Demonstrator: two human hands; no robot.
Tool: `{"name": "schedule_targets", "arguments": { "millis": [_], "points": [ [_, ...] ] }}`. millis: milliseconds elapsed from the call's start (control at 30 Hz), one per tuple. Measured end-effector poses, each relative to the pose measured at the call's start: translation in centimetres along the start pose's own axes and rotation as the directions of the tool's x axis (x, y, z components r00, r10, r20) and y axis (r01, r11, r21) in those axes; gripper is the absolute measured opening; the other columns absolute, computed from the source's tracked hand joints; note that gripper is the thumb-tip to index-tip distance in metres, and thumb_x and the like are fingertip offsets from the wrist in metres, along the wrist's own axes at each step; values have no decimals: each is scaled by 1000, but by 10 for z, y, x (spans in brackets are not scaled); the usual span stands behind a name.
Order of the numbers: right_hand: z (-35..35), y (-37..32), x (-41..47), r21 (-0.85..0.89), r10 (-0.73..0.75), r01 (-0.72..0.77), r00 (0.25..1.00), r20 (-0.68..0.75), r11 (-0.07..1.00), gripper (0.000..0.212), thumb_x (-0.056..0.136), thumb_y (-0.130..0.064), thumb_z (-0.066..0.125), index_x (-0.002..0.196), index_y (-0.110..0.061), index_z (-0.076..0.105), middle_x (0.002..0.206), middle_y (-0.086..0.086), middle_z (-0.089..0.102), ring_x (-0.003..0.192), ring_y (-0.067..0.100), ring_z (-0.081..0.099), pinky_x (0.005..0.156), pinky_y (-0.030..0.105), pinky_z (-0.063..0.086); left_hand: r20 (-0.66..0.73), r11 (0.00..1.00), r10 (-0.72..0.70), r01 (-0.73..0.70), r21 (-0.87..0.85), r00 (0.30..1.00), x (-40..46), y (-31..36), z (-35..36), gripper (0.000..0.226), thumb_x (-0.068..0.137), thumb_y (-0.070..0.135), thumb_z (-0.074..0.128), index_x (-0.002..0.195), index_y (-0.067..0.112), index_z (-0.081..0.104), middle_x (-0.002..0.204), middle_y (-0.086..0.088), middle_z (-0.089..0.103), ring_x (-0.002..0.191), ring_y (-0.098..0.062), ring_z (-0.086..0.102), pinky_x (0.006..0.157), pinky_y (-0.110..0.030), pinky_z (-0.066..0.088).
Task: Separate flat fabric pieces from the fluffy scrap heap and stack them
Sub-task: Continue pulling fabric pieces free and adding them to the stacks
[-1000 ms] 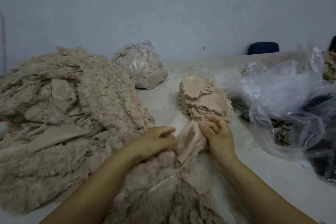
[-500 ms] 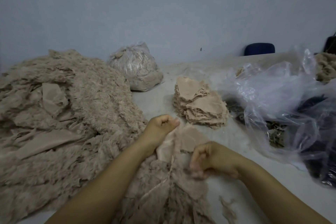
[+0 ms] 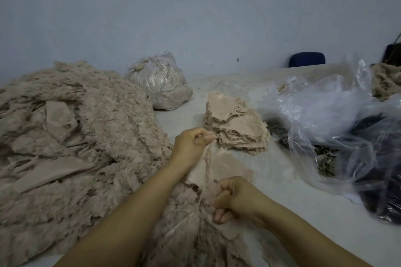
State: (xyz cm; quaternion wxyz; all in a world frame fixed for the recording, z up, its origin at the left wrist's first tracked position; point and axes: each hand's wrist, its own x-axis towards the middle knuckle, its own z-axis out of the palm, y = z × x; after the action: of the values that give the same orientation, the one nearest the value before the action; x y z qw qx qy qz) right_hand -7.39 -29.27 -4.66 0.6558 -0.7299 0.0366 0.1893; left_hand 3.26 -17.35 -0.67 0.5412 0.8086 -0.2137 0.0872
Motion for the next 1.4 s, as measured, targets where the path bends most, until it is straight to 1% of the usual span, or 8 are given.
{"name": "schedule_targets", "arguments": {
  "millis": [233,500,667,833,1033,1133,1267,1400],
  "points": [
    [-5,-14,3,133,-227,278,924,-309,951,21,89,-23,67,96,-6,56,58,3,65,50,17,63,46,27,52,351,997,-62,74,-20,934,-9,1,10,12,77,24,76,68,31,75,69,13,71,69,1,64,64,-15,45],
    [2,-10,9,239,-221,325,900,-377,915,21,90,-11,61,111,-11,58,87,15,63,68,22,67,60,37,58,393,998,-55,56,8,918,-6,7,4,17,74,26,79,60,35,73,63,14,69,64,5,59,64,-15,44],
    [8,-11,14,124,-134,184,934,-332,975,25,93,-4,56,69,-9,53,49,0,57,48,13,61,53,28,57,214,986,-17,-20,166,977,0,-2,5,21,79,18,74,62,30,71,55,22,62,59,12,55,57,-2,38],
    [9,-2,8,213,-103,162,959,-263,964,8,93,-3,56,93,-2,64,65,7,67,55,14,64,54,24,56,5,996,-86,86,37,996,4,-14,-4,13,82,18,72,70,14,73,66,12,65,59,5,56,58,-7,42],
    [17,-6,11,291,-26,78,984,-176,953,11,94,-9,57,85,-3,54,56,8,61,46,14,61,42,20,50,201,994,-58,39,97,978,6,-4,8,8,76,22,78,71,28,76,70,16,70,73,8,63,67,-6,46],
    [22,0,12,257,29,22,981,-194,966,17,92,3,53,76,-2,55,55,12,61,46,13,63,43,20,52,51,989,26,-34,147,998,11,-6,6,6,79,21,74,82,18,78,83,7,74,80,-1,64,74,-9,45],
    [17,6,4,185,57,-28,987,-150,982,18,88,6,53,74,-1,61,53,12,62,45,13,63,45,21,54,-169,1000,6,-5,6,986,22,-5,-8,16,82,17,71,70,26,73,69,14,68,60,5,59,59,-4,43],
    [17,5,-2,112,74,-61,991,-113,992,9,92,-4,55,93,-9,63,56,5,66,44,13,63,42,20,50,-7,1000,-17,17,-14,1000,25,-2,-12,12,77,19,77,72,30,75,61,25,64,63,15,60,62,0,43]
  ]
}}
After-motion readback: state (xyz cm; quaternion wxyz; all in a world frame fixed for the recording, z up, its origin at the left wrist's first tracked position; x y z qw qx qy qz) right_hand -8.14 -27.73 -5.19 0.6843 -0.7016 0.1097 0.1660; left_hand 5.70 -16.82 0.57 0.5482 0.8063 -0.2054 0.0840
